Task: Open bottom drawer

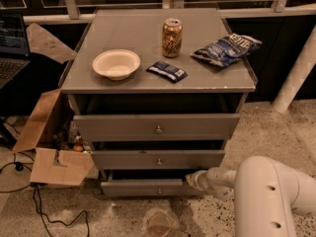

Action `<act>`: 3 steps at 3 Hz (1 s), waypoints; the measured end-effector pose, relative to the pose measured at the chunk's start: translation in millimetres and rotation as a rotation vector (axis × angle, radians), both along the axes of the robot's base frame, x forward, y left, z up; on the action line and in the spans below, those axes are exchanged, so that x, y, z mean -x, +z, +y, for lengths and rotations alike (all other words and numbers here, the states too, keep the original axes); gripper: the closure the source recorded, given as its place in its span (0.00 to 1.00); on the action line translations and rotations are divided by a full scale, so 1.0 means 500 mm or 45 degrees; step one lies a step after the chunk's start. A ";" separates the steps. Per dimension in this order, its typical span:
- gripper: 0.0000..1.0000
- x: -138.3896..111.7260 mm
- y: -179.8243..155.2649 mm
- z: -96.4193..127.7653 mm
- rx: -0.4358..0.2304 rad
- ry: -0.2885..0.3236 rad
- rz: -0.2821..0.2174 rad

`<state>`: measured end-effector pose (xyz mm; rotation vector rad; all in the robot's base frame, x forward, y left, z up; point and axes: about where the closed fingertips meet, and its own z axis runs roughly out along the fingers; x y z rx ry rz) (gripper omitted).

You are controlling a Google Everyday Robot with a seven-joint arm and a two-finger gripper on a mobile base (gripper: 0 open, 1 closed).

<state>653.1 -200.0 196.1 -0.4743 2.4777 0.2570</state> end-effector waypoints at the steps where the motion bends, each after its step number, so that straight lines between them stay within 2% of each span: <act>1: 1.00 0.032 0.011 -0.005 -0.041 0.026 0.126; 2: 1.00 0.049 0.018 -0.002 -0.064 0.055 0.190; 3: 1.00 0.052 0.018 -0.002 -0.068 0.060 0.196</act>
Offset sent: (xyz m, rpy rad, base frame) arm -0.0334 -0.0035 0.0168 0.0711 0.2063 0.0680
